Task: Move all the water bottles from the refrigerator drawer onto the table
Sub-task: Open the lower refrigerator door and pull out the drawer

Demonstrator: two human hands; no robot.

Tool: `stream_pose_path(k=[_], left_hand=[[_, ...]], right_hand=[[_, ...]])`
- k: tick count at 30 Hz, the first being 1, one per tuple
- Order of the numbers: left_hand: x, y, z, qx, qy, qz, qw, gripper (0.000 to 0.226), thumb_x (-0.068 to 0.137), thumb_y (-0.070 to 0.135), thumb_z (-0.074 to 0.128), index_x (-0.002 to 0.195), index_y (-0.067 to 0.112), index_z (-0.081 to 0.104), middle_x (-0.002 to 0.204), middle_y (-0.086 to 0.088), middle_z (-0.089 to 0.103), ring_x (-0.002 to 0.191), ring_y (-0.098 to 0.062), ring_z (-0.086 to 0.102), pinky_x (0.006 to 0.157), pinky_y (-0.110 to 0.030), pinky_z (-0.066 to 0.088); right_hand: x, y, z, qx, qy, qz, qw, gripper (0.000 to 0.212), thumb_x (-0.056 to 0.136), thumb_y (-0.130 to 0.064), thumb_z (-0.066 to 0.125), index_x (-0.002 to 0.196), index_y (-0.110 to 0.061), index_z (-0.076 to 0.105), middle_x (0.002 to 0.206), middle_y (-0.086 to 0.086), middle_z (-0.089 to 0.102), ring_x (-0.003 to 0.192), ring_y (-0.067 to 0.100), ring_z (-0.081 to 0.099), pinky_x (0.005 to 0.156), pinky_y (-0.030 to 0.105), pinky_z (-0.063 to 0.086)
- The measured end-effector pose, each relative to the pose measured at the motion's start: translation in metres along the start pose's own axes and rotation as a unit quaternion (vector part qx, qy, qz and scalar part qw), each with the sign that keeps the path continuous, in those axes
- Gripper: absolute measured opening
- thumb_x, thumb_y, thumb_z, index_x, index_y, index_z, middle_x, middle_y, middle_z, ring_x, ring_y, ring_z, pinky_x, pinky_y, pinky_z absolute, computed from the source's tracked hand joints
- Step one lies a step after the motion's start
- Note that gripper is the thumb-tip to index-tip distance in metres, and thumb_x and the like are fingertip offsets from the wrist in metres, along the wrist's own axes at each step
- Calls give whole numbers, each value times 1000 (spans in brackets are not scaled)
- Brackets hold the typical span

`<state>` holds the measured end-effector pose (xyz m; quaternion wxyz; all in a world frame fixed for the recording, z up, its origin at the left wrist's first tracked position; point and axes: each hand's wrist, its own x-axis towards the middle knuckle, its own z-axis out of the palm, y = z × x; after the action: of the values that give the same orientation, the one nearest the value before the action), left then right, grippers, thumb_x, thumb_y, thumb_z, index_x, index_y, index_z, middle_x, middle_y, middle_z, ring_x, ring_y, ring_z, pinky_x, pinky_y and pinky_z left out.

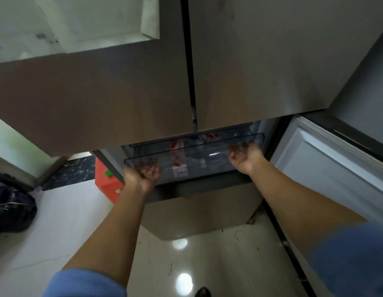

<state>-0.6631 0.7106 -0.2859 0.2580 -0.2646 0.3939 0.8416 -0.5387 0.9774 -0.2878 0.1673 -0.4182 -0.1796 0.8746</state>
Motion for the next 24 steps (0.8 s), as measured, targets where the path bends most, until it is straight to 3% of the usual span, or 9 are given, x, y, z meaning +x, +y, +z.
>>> stream_pose_path(k=[3,7,12,15,17,19,24], left_hand=[[-21,-6,-9,30,31,-8,999,67,100,55,16,144,6,28,144,-22,42,132,-31,43,106,-39,38],[-49,-15,-22,53,61,-13,997,62,102,48,16,144,5,32,140,-22,47,130,-31,46,98,-35,39],[-74,-30,-42,87,68,-18,994,51,100,35,18,115,-2,50,129,-27,54,111,-32,55,66,-32,44],[-94,-41,-51,99,76,-14,992,53,99,35,20,118,-3,51,115,-27,58,89,-28,57,64,-31,42],[-108,-49,-55,107,91,-9,990,50,98,33,20,100,-4,54,102,-26,60,80,-27,56,62,-30,41],[-119,-55,-60,109,107,-1,988,45,99,30,21,84,1,52,90,-24,60,76,-27,55,61,-30,40],[-136,-66,-73,125,123,1,984,31,94,20,25,84,9,52,88,-24,61,74,-27,57,60,-29,39]], right_hand=[[-15,7,-15,-24,19,-3,1000,33,104,-44,29,93,-19,48,84,11,63,64,18,49,53,24,28],[-45,10,-34,-40,34,0,999,35,104,-44,27,92,-18,47,77,10,60,62,17,48,51,24,28],[-69,17,-63,-62,46,-1,997,36,103,-45,27,92,-17,47,76,8,59,60,18,54,48,25,34],[-80,20,-78,-71,51,2,996,35,104,-42,27,88,-18,45,74,10,60,58,20,53,43,22,36],[-91,22,-84,-74,53,1,996,36,104,-41,26,81,-18,41,72,11,59,57,20,51,43,23,33],[-105,24,-90,-75,58,-2,996,35,105,-39,26,81,-17,40,73,12,59,58,20,51,47,26,31],[-124,31,-109,-82,76,1,994,31,105,-31,26,81,-16,39,77,15,61,62,21,51,51,27,29]])
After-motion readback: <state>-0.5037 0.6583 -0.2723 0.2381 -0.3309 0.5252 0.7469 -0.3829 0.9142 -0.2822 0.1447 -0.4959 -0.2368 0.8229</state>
